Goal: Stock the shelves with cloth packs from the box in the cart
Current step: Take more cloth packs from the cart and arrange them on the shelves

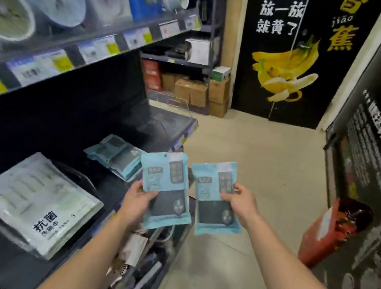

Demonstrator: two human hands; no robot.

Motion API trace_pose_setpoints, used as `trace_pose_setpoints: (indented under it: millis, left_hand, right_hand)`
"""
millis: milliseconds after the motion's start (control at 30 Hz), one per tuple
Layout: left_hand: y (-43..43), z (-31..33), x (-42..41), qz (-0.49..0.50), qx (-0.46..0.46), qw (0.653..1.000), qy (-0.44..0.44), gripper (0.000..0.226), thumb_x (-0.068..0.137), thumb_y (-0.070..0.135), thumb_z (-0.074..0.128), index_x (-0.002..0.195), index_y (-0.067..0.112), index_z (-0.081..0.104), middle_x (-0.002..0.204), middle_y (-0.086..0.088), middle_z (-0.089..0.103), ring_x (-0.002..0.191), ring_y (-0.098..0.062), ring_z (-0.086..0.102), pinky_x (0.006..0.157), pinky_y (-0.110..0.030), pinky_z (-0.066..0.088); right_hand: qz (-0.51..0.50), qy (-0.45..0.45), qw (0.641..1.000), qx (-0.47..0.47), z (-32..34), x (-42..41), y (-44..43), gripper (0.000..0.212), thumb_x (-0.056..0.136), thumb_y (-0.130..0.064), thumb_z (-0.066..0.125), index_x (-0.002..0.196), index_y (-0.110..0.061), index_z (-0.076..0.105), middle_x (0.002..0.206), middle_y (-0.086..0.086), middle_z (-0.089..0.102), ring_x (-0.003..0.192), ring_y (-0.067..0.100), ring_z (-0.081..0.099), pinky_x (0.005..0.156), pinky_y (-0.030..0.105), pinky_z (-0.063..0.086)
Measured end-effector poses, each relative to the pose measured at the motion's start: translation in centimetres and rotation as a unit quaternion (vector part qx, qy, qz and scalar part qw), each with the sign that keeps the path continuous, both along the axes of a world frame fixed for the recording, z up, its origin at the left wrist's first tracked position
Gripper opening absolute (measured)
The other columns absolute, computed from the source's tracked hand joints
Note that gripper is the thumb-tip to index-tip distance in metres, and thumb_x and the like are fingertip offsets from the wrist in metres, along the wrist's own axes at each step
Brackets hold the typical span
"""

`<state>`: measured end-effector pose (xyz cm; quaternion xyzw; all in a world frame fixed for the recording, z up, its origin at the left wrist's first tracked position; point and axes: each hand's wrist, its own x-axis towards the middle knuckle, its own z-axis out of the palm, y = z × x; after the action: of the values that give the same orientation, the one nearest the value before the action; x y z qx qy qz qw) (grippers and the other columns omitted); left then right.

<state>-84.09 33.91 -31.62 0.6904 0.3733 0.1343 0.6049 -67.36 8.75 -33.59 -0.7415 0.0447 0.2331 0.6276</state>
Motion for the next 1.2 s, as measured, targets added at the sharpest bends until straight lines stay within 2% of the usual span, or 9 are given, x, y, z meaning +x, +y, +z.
trace_pose_setpoints:
  millis: [133,300,400,633,800,867,1033,1133,1200]
  left_hand:
    - [1.8,1.5,0.1,0.076,-0.003,0.997,-0.011,0.036,0.091,0.009,0.074,0.126,0.010,0.063,0.121,-0.003,0.074,0.104,-0.018,0.072,0.091,-0.039,0.058]
    - [3.7,2.9,-1.2,0.204,0.014,0.979,-0.003,0.029,0.095,0.010,0.073,0.121,0.009,0.059,0.114,-0.002,0.069,0.102,-0.020,0.068,0.084,-0.035,0.055]
    - [5.2,3.3,-1.8,0.227,-0.002,0.974,-0.018,0.030,0.096,0.014,0.072,0.123,0.015,0.059,0.120,-0.002,0.071,0.106,-0.023,0.070,0.089,-0.043,0.060]
    - [9.6,4.0,0.0,0.300,-0.048,0.948,-0.098,0.027,0.099,0.016,0.070,0.123,0.018,0.058,0.110,0.000,0.073,0.094,-0.019,0.073,0.067,-0.031,0.058]
    - [12.8,4.6,1.4,0.329,-0.034,0.936,-0.122,0.028,0.095,0.012,0.074,0.113,0.024,0.058,0.110,0.000,0.072,0.097,-0.021,0.072,0.084,-0.040,0.060]
    - [13.4,4.6,1.4,0.344,-0.027,0.931,-0.119,0.026,0.094,0.012,0.075,0.107,0.028,0.057,0.111,0.000,0.071,0.097,-0.019,0.071,0.080,-0.035,0.059]
    - [13.8,4.3,1.2,0.406,-0.017,0.908,-0.104,0.021,0.094,0.012,0.074,0.105,0.023,0.060,0.104,-0.001,0.072,0.090,-0.016,0.070,0.070,-0.028,0.052]
    - [13.8,3.8,1.3,0.434,-0.017,0.895,-0.105,0.017,0.093,0.017,0.076,0.106,0.023,0.065,0.110,-0.006,0.076,0.098,-0.029,0.073,0.080,-0.043,0.057]
    - [13.3,4.2,1.9,0.453,-0.010,0.885,-0.109,0.017,0.094,0.017,0.075,0.108,0.024,0.067,0.111,-0.002,0.077,0.102,-0.025,0.074,0.088,-0.043,0.059]
  right_hand:
    - [0.098,-0.020,0.995,-0.002,0.0,6.1,5.8,0.092,0.053,-0.020,0.089,0.139,-0.009,0.059,0.114,0.007,0.074,0.098,0.024,0.073,0.094,0.047,0.058]
    - [0.187,-0.028,0.982,0.001,3.2,8.0,12.8,0.070,0.074,-0.002,0.084,0.139,-0.007,0.057,0.122,0.011,0.071,0.105,0.028,0.070,0.097,0.045,0.056]
    - [0.245,-0.060,0.968,0.000,5.1,8.2,16.9,0.039,0.078,0.003,0.080,0.112,-0.011,0.068,0.114,0.009,0.071,0.100,0.028,0.068,0.098,0.047,0.055]
    - [0.342,-0.091,0.935,0.009,6.6,9.5,26.0,0.037,0.089,0.006,0.071,0.123,-0.005,0.063,0.117,0.006,0.066,0.098,0.021,0.058,0.086,0.030,0.048]
    - [0.403,-0.096,0.910,-0.014,6.8,12.0,33.3,0.025,0.082,-0.003,0.082,0.103,-0.003,0.069,0.106,0.004,0.072,0.098,0.022,0.067,0.100,0.039,0.054]
    - [0.418,-0.088,0.904,-0.017,5.8,12.8,36.2,0.042,0.075,-0.009,0.088,0.113,-0.003,0.072,0.112,0.012,0.076,0.098,0.027,0.072,0.095,0.044,0.057]
    - [0.469,-0.042,0.882,-0.019,5.6,11.4,40.3,0.055,0.079,-0.008,0.086,0.128,-0.011,0.061,0.117,0.009,0.068,0.108,0.026,0.065,0.093,0.036,0.053]
    - [0.529,-0.094,0.842,-0.058,4.4,10.7,42.0,0.032,0.083,-0.020,0.084,0.108,-0.014,0.065,0.106,0.005,0.070,0.098,0.024,0.067,0.083,0.037,0.055]
    - [0.547,-0.155,0.819,-0.081,3.7,10.4,42.4,0.028,0.084,-0.031,0.081,0.103,-0.011,0.074,0.095,0.009,0.075,0.086,0.027,0.071,0.070,0.038,0.055]
